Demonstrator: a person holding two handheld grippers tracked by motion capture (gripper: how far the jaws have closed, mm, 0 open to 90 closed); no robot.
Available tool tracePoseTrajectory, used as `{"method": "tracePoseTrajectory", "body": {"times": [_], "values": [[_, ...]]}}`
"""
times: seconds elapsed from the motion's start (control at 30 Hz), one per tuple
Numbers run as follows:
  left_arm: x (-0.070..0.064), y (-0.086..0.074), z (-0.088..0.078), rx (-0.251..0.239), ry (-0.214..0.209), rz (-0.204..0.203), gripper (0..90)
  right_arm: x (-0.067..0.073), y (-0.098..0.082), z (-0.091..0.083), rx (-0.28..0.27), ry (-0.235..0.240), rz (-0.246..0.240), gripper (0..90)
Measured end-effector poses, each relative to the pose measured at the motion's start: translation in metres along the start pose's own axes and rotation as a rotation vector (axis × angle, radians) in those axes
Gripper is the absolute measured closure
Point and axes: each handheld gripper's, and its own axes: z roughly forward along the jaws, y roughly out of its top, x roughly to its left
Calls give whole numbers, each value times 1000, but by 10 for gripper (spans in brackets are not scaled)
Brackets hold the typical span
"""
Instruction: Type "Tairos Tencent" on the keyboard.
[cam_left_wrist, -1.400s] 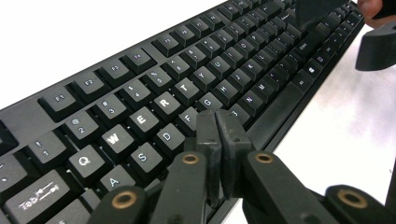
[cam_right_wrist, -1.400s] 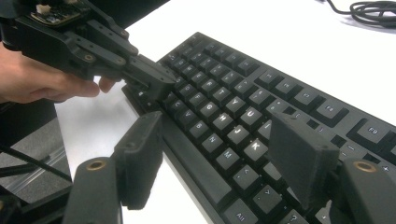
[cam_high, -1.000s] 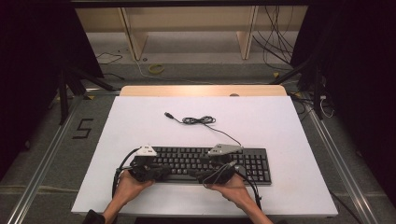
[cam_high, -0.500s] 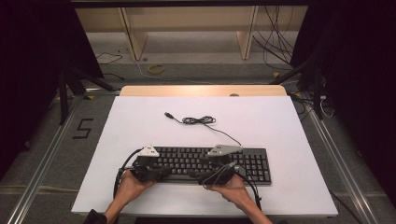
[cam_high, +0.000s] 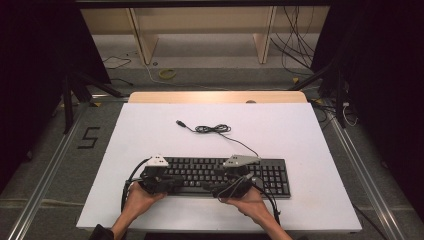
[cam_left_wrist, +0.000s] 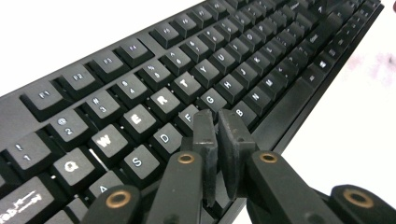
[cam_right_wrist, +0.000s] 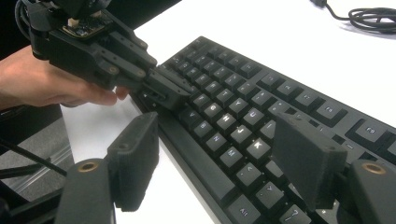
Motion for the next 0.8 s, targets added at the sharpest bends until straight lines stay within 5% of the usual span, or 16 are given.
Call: {"method": "tracePoseTrajectory", "body": {"times": [0.8], "values": [[6,3,-9,-73,-13,-67,576,0,-1,2,0,7,0,325]]}}
